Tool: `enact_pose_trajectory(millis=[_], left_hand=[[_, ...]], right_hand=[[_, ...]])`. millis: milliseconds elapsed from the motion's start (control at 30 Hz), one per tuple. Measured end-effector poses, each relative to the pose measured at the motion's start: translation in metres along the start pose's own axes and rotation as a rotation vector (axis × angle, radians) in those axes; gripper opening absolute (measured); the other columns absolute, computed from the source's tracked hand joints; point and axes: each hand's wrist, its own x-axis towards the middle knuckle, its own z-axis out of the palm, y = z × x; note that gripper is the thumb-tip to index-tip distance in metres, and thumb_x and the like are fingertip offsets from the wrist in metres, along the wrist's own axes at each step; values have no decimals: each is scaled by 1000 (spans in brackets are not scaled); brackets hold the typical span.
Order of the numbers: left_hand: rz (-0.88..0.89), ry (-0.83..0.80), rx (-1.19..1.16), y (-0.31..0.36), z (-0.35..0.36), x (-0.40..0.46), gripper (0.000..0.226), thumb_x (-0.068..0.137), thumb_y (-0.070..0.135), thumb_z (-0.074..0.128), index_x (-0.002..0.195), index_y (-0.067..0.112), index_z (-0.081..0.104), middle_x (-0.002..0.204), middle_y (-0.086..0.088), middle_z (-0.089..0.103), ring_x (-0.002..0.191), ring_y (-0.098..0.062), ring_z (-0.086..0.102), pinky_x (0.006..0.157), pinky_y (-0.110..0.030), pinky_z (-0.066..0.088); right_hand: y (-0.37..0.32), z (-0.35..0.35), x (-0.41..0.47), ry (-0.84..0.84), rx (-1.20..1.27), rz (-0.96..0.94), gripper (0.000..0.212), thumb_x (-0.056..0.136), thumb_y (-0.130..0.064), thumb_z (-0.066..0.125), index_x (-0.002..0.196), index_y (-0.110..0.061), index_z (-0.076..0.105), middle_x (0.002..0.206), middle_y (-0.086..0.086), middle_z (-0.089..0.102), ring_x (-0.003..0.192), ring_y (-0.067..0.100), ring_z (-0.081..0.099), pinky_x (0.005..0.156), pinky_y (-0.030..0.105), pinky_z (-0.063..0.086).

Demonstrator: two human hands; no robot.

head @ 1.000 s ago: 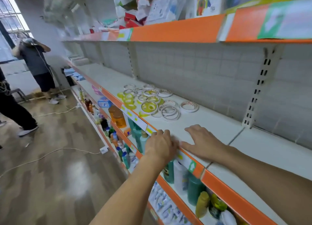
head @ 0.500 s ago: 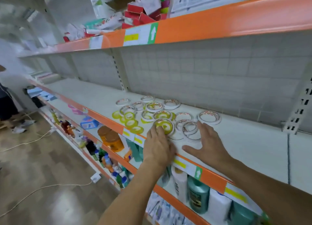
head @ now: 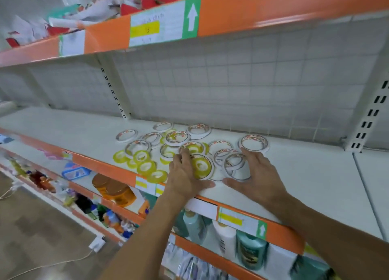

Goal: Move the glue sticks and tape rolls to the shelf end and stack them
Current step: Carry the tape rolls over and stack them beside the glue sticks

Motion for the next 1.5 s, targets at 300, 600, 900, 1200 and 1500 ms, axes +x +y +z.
enact_pose_trajectory(millis=[300, 600, 900, 1200, 1500], left_hand=[[153, 96, -2, -12, 11, -8, 104, 69, 58, 79, 150, 19, 27, 138, -6, 34, 129, -27, 31, 105, -33, 31], [238, 107, -28, 0, 17, -11, 105, 66, 69, 74, 149, 21, 30, 143, 2, 42, 132, -20, 33, 111, -33, 30], [316, -43, -72, 10, 10, -11, 112, 61, 86, 57, 151, 25, 30, 151, 6, 40, 139, -14, 33, 116, -31, 27], [203, 70, -22, -5, -6, 18, 50, 100, 40, 47, 141, 10, 48, 139, -11, 53, 129, -26, 45, 107, -33, 33], [-7, 40, 109, 11, -14, 64, 39, 94, 35, 59, 125, 11, 61, 118, -11, 67, 110, -28, 61, 87, -31, 46]], right_hand=[[3, 1, 1, 120, 80, 66, 95, 69, -59, 78, 147, -21, 39, 135, 4, 49, 126, 24, 43, 107, 36, 37], [6, 0, -1, 255, 98, 155, 88, 69, -54, 80, 141, -17, 47, 131, 8, 50, 123, 27, 43, 107, 38, 37], [9, -3, -3, 278, 194, 222, 85, 68, -52, 82, 138, -17, 49, 130, 6, 49, 124, 25, 42, 108, 35, 35], [9, -2, -3, 239, 156, 218, 86, 69, -52, 82, 140, -16, 48, 134, 6, 47, 125, 26, 41, 108, 36, 35], [9, 1, 2, 231, 67, 209, 87, 68, -57, 80, 139, -19, 48, 135, 2, 49, 121, 25, 47, 103, 36, 35]])
